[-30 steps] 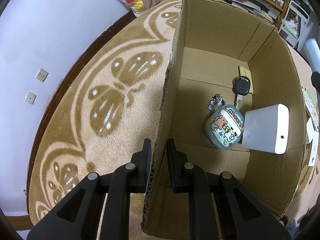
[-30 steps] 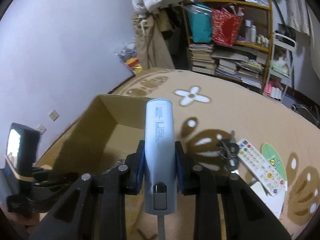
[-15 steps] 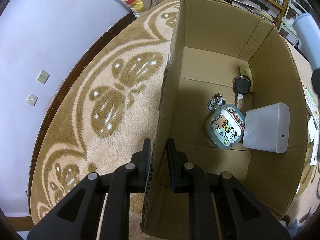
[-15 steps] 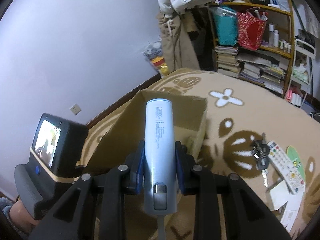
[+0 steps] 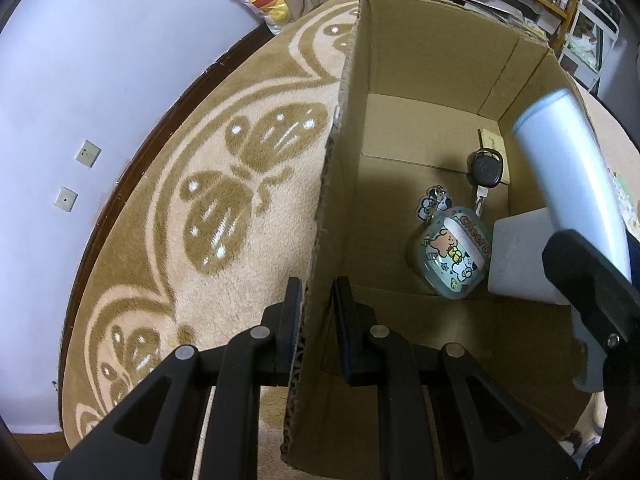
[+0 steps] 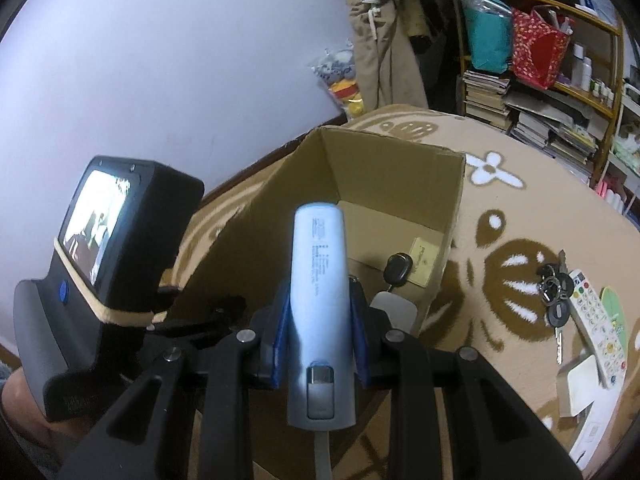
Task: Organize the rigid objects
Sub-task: 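Carry the power bank over the box and release it inside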
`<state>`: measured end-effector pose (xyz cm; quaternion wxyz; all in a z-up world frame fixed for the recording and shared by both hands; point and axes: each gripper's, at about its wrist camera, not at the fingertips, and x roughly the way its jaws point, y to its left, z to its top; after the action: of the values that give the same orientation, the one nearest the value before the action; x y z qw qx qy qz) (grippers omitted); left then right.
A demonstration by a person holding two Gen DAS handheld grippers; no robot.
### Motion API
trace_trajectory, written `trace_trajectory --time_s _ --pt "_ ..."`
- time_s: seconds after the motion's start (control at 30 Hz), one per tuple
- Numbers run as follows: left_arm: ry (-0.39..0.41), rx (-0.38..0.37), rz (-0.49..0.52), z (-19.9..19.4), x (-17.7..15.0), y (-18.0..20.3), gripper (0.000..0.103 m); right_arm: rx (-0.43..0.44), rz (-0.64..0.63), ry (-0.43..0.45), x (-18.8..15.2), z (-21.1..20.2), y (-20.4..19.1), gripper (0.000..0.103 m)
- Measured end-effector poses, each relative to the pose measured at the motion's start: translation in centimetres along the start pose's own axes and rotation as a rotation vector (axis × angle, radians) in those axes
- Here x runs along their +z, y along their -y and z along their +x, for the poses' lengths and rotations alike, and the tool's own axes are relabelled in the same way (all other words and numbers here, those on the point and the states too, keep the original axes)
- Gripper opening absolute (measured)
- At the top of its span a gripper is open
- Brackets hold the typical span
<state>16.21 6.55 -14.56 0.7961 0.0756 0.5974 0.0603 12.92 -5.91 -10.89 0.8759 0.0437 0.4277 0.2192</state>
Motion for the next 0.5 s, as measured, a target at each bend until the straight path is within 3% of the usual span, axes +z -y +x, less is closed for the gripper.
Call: trace_trajectory --time_s 0.37,0.5 --pt "0.001 0.0 -0.004 0.1 -0.1 0.1 0.016 0.012 0.04 -0.062 -0.5 1.0 0.4 0.029" --pt "0.0 0.0 -0.004 0.1 -0.1 0.1 0.016 0.012 0.039 -0.047 -0.4 0.9 0.3 0.029"
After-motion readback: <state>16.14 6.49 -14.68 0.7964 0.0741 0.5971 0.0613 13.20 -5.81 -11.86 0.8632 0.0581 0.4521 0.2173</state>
